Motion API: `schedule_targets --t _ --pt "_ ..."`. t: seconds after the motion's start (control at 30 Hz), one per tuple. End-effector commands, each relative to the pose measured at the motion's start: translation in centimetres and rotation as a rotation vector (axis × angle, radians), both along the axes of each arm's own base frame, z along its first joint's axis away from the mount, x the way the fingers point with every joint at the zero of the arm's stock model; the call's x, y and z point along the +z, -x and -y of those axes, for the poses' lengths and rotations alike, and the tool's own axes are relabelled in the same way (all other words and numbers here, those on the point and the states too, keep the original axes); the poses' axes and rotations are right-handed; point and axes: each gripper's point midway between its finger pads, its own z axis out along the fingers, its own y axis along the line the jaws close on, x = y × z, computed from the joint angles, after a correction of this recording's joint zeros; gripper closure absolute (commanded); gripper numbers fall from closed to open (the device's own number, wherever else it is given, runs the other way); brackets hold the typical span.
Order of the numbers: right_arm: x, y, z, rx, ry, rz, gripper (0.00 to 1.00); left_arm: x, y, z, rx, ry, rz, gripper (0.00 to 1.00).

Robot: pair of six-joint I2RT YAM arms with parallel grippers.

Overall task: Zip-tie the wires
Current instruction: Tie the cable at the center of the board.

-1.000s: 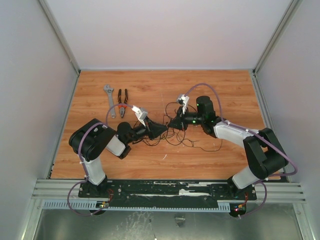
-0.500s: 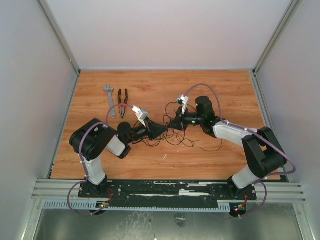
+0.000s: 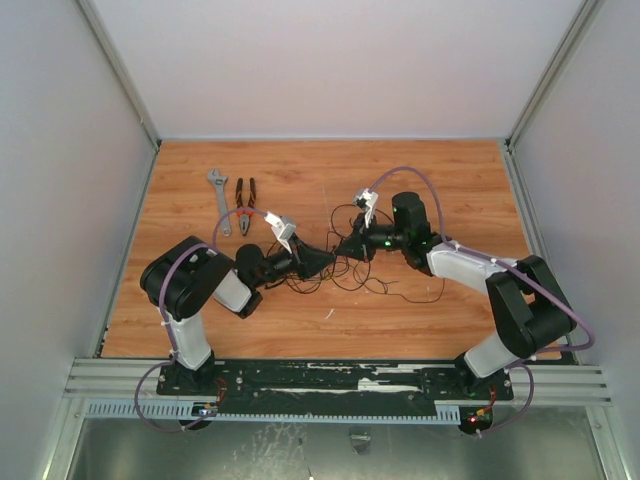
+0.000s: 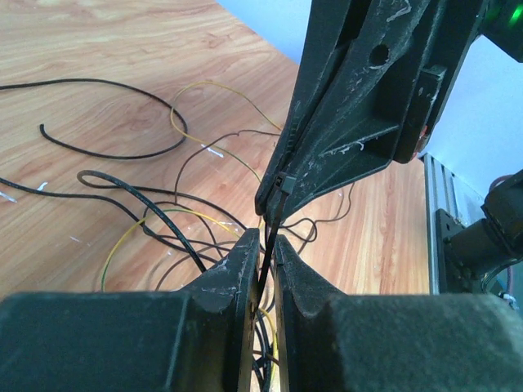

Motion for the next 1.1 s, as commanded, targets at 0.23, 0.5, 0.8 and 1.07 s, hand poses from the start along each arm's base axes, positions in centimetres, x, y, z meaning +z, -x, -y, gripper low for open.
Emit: schedule_targets --t 0.23,0.5,0.8,1.07 --pt "2.0 -0.1 -0.7 0.015 -0.046 0.031 1.0 7.0 0.5 0.1 -0.01 0.181 0.273 0.83" --pt "1.8 -0.2 -1.5 0.015 -0.049 0.026 1.0 7.2 0.5 0.2 -0.013 0.184 0.274 0.83" --pt "2.3 0.0 -1.6 0.02 -0.058 0.033 1.0 7.1 0.5 0.3 -0.02 0.18 0.279 1.0" --pt "2.8 0.2 -1.1 0.021 -0.056 0.05 0.95 7.3 0.5 0.2 -0.014 0.183 0.282 1.0"
